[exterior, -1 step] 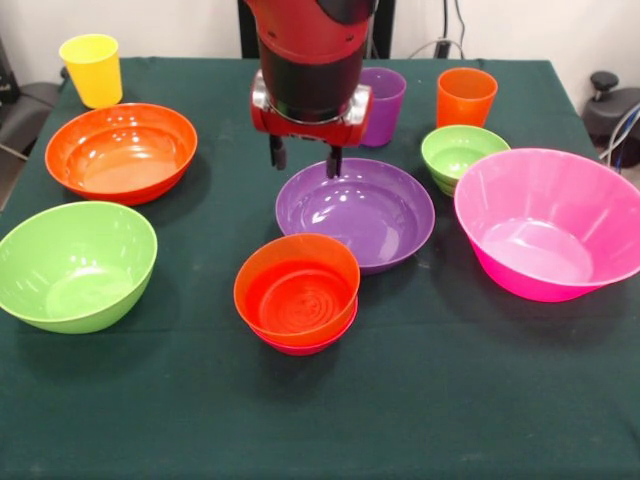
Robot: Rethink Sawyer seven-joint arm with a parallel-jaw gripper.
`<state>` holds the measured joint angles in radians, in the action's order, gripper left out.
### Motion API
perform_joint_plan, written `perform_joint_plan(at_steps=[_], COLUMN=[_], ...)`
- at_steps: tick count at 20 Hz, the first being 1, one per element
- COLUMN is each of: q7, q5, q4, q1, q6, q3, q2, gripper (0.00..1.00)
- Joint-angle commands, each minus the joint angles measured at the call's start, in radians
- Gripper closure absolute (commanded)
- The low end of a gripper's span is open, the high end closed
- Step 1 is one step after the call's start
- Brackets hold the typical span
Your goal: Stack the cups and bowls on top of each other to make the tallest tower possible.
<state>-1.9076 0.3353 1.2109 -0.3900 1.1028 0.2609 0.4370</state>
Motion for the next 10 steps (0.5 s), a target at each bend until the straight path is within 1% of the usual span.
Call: perform_joint_plan(at_steps=[1, 2, 3, 8, 10], q7=[0.066, 0.067, 0.070, 0.073, 0.080], q5=[-0.003, -0.004, -0.003, -0.007, -0.003], q4=[-0.097, -0.099, -0.122, -0.126, -0.143], q1=[0.035, 0.036, 0.039, 0.040, 0.039], q6=[0.080, 0.079, 0.086, 0.075, 0.068], q3=[0.064, 0.062, 0.061, 0.055, 0.055], q2=[-0.071, -0.074, -0.089, -0.099, -0.116], gripper=[0.00, 0.00, 0.00, 0.00, 0.00])
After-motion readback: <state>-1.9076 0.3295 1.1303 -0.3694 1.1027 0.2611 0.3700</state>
